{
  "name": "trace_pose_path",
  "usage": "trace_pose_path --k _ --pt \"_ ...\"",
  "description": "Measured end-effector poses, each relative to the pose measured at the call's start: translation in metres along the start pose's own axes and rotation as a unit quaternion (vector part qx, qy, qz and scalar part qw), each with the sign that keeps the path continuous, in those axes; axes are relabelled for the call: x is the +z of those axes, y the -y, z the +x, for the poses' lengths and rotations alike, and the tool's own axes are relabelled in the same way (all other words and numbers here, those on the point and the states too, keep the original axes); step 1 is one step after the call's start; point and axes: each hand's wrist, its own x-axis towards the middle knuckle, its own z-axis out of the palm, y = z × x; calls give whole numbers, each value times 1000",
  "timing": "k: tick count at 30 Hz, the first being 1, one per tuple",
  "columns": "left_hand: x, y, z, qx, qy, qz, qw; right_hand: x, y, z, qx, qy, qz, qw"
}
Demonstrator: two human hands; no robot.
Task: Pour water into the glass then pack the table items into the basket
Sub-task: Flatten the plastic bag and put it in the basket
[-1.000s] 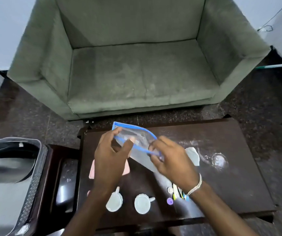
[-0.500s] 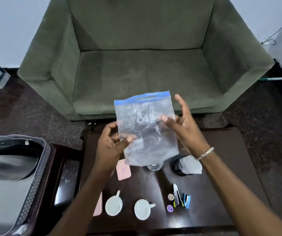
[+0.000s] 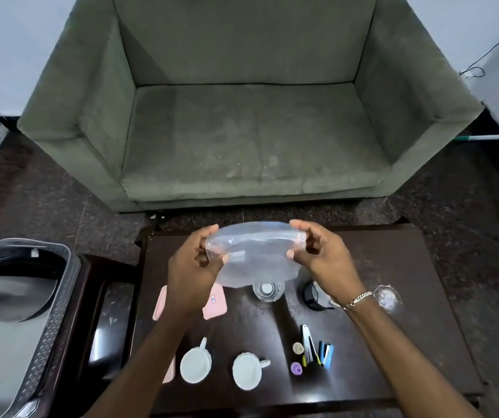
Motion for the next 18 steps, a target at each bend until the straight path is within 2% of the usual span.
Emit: trace_pose_path --k 3,6,8,10,13,16,18 --pt "0 2 -1 62 -29 93 993 0 -4 3 -17 -14 -64 998" --pt "-7 5 1 82 -28 97 991 -3 -5 3 -27 -18 -69 997" --pt "-12 4 1 59 -15 40 997 -7 -5 2 -17 -5 -1 1000" --pt "-14 -1 -1 27 -8 -66 997 -7 0 0 -4 13 88 996" --pt "-10 -7 -6 41 39 -136 989 0 5 -1 -20 -12 79 997" --pt "-6 -8 -13 68 84 -38 993 14 3 -2 -34 -32 39 998" --pt "-4 -6 -14 65 74 -10 995 19 5 -6 -44 -22 27 998"
